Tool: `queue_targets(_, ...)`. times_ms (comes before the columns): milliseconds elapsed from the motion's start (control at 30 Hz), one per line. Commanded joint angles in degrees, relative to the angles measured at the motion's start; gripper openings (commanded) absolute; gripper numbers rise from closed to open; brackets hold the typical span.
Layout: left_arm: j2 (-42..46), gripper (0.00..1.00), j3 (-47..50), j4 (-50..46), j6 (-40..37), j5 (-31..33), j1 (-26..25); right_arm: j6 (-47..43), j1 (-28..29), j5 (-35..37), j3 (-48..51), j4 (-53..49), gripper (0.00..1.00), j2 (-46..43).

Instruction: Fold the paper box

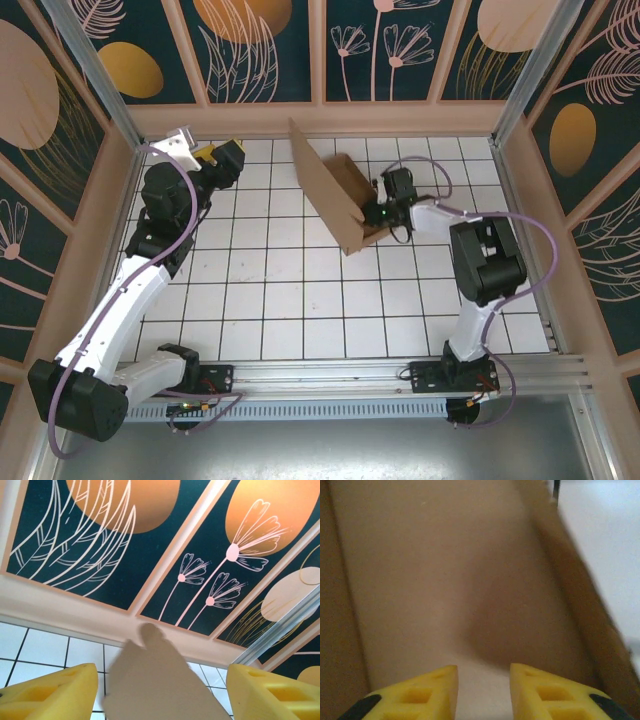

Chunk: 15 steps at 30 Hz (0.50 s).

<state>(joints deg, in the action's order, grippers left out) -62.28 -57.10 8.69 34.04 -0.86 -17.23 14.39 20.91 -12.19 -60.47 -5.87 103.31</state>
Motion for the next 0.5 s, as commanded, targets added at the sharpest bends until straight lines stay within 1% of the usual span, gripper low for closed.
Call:
queue_targets(0, 1.36, 0.68, 1.07, -0.80, 2.01, 1.58, 0.27, 16.72, 6.54, -5.99, 9.00, 5.06, 0.45, -10.34)
queue_targets(33, 1.42, 0.69, 1.03, -1.00, 2.29, 1.65, 0.27, 16.93, 9.51, -5.59, 10.27, 5.95, 0.49, -12.86)
queue_targets(100, 1.33, 0.69, 2.51, -1.02, 2.78, 1.75, 0.24, 15.01, 16.14, -7.27, 9.78, 6.37, 0.53, -15.73)
queue_targets(167, 1.33, 0.70, 2.79, -0.91, 2.96, 1.74, 0.19, 12.52, 18.86, -5.71, 7.04, 2.86, 0.55, -16.55)
queue_targets(233, 1.80, 0.70, 3.29, -1.22, 3.12, 2.52, 0.23, 9.45, 17.90, -0.72, 5.29, -0.61, 0.56, -17.45)
queue_targets(267, 2.43, 0.70, 3.97, -0.99, 3.27, 2.78, 0.25, 8.06, 16.55, 3.36, 5.32, -1.54, 0.56, -18.09)
queue_targets(367, 3.90, 0.71, 5.64, -1.17, 3.67, 2.90, 0.17, 3.06, 11.64, 9.43, 5.83, -0.97, 0.57, -18.49)
queue_targets(433, 4.31, 0.70, 6.45, -2.15, 4.07, 2.50, 0.13, -3.45, 10.74, 14.12, 4.31, -1.45, 0.58, -16.50)
queue_targets(467, 4.52, 0.70, 6.99, -2.73, 4.26, 2.05, 0.11, -6.43, 10.76, 18.08, 3.08, -1.99, 0.59, -14.97)
